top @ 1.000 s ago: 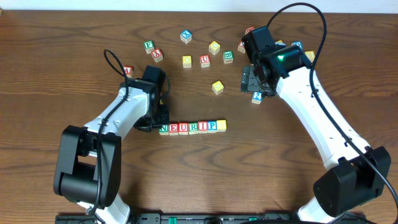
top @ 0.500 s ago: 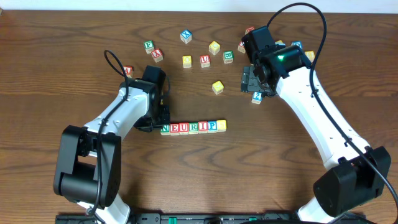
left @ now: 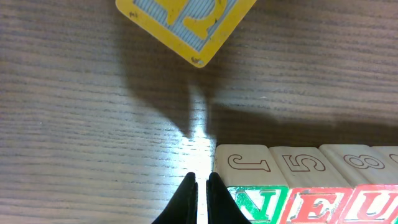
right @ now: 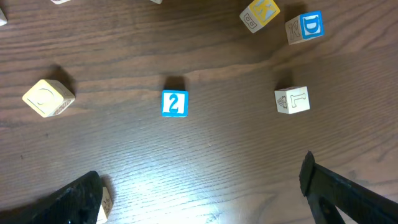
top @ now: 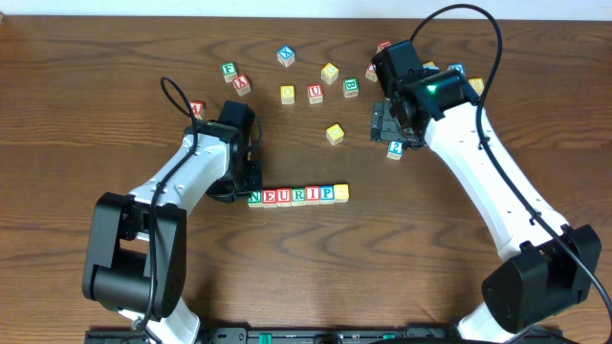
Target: Spell out NEURIPS
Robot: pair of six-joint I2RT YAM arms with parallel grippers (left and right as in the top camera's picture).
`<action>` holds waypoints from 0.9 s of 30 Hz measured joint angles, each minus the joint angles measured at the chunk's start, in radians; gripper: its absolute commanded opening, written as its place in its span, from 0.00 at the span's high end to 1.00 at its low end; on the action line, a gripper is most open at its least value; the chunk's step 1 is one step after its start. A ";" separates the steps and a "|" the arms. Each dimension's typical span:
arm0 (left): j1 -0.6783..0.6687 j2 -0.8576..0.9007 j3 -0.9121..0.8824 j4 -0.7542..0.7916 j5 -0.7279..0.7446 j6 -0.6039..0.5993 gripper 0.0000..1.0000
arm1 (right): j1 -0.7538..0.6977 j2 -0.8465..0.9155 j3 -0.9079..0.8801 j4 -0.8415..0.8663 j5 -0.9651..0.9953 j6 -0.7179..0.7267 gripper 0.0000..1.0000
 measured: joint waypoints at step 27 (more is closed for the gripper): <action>0.049 0.000 -0.001 0.042 -0.063 0.018 0.36 | 0.000 0.000 0.000 0.021 0.010 -0.015 0.03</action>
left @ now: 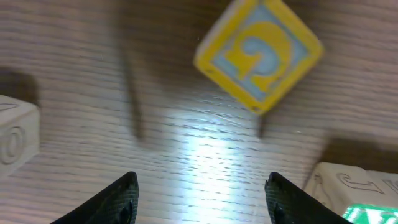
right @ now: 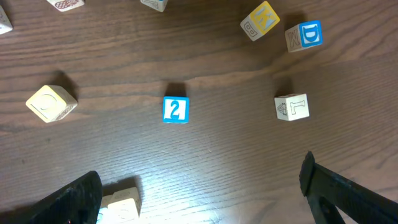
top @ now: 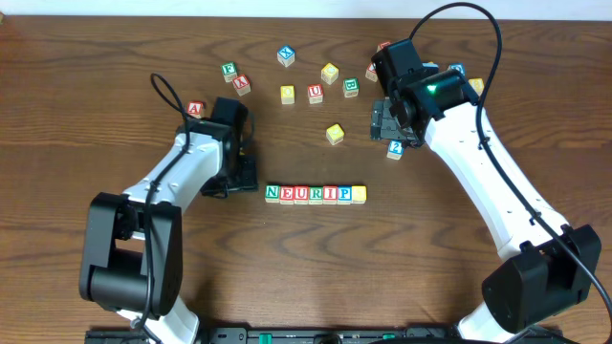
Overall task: Spell out NEURIPS
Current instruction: 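Lift the left gripper away from the row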
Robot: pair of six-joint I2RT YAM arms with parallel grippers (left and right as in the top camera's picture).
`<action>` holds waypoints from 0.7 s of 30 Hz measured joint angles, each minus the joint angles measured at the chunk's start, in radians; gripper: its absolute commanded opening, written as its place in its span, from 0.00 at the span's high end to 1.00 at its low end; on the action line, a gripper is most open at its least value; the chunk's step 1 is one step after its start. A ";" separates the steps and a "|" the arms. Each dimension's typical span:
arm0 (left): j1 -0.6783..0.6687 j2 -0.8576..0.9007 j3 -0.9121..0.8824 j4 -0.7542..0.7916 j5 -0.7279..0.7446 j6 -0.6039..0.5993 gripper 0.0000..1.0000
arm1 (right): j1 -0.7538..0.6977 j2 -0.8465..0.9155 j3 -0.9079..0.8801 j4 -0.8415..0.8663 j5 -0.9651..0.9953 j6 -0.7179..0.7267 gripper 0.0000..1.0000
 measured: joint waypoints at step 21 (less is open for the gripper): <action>0.057 -0.445 0.064 0.035 -0.015 0.135 0.05 | -0.017 -0.017 0.000 0.093 0.064 -0.019 0.01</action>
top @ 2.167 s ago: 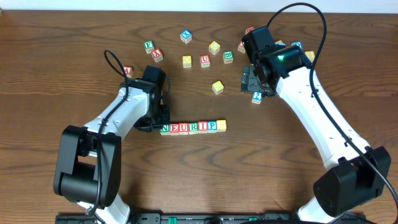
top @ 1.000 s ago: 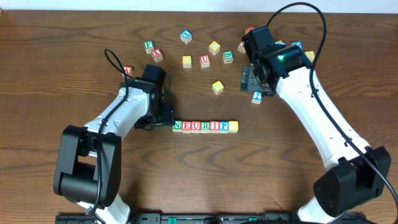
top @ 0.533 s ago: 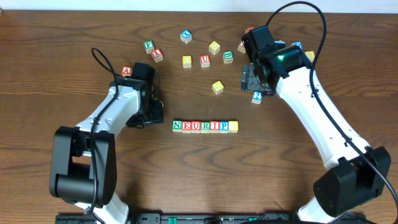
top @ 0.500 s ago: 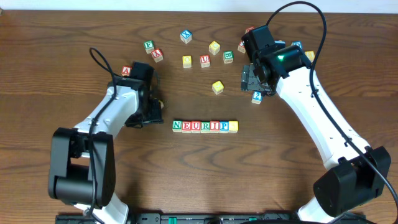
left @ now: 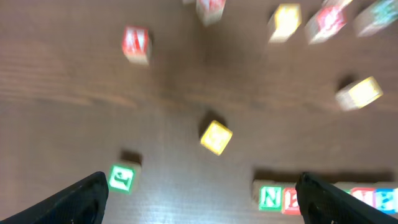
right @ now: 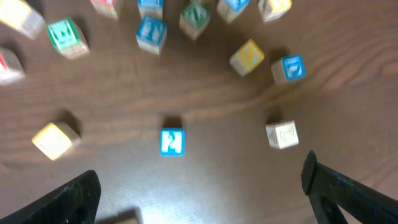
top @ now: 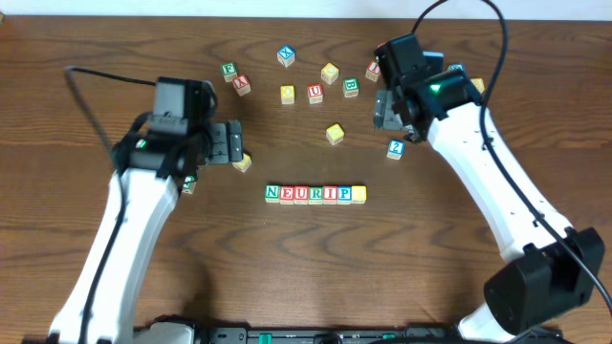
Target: Spell out NEURIPS
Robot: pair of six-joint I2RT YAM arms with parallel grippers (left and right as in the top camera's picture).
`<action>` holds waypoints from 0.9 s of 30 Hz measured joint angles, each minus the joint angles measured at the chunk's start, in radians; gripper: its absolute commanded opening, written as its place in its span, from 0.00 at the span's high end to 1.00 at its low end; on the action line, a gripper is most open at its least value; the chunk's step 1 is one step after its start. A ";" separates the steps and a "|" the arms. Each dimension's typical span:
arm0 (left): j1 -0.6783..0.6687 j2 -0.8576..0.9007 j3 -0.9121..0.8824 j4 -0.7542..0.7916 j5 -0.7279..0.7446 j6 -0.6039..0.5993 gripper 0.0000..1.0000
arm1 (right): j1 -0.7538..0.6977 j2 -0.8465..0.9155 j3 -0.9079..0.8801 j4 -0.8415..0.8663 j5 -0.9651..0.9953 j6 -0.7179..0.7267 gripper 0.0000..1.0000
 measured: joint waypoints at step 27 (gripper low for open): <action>0.000 -0.138 0.000 0.018 -0.002 0.016 0.04 | -0.063 -0.645 -0.477 0.206 -0.097 -0.207 0.01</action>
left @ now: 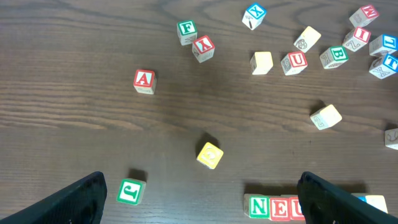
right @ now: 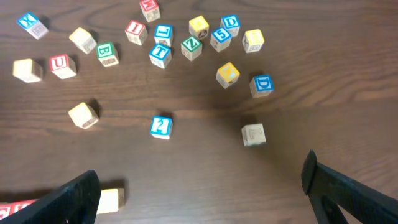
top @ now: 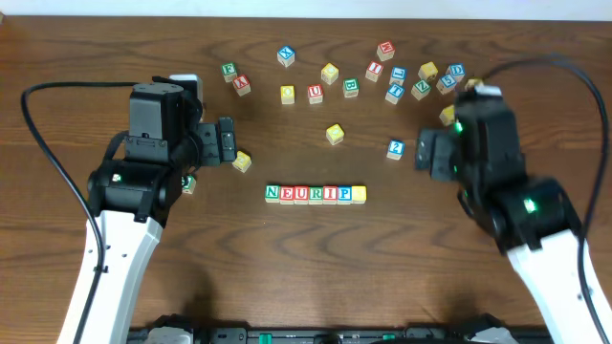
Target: Spell out NEURIPS
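Observation:
A straight row of letter blocks (top: 315, 194) reading N, E, U, R, I, P and a yellow-edged last block lies mid-table. Its left end, the green N and red E (left: 280, 208), shows in the left wrist view, and its pale right end block (right: 111, 200) shows in the right wrist view. My left gripper (left: 200, 202) hangs open and empty, high above the table to the left of the row (top: 228, 143). My right gripper (right: 199, 193) is also open and empty, raised to the right of the row (top: 427, 153).
Loose blocks lie scattered along the back, including a cluster at the back right (top: 421, 81). Nearer the row are a yellow block (top: 241, 161), a green J block (left: 129, 191), a red A block (left: 144, 79), another yellow block (top: 334, 133) and a blue "2" block (top: 395, 148).
My right arm has drawn back from the back-right cluster to the right side and sits higher, still open. My left gripper stays raised and open. The row has not moved.
First my left gripper was shut, low at the N end of the row, which lay further left and slightly askew. Then the row sat further right and straight, with that gripper open beside it. After that the left arm was raised, and now both are clear.

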Robot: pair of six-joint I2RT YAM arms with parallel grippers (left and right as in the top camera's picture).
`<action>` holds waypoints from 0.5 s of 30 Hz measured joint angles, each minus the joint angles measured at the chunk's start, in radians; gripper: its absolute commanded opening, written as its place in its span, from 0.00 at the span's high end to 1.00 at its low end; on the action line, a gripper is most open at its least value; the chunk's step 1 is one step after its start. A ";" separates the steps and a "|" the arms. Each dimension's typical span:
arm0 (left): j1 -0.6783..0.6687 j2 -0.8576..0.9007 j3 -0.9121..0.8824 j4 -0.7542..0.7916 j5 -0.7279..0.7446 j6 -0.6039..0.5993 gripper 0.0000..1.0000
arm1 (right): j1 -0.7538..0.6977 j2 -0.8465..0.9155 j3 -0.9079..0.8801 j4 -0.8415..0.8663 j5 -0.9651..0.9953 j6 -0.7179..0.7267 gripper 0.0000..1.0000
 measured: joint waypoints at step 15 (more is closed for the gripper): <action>0.000 0.000 0.000 0.000 0.000 0.005 0.04 | 0.000 -0.102 -0.077 -0.062 -0.020 0.008 0.01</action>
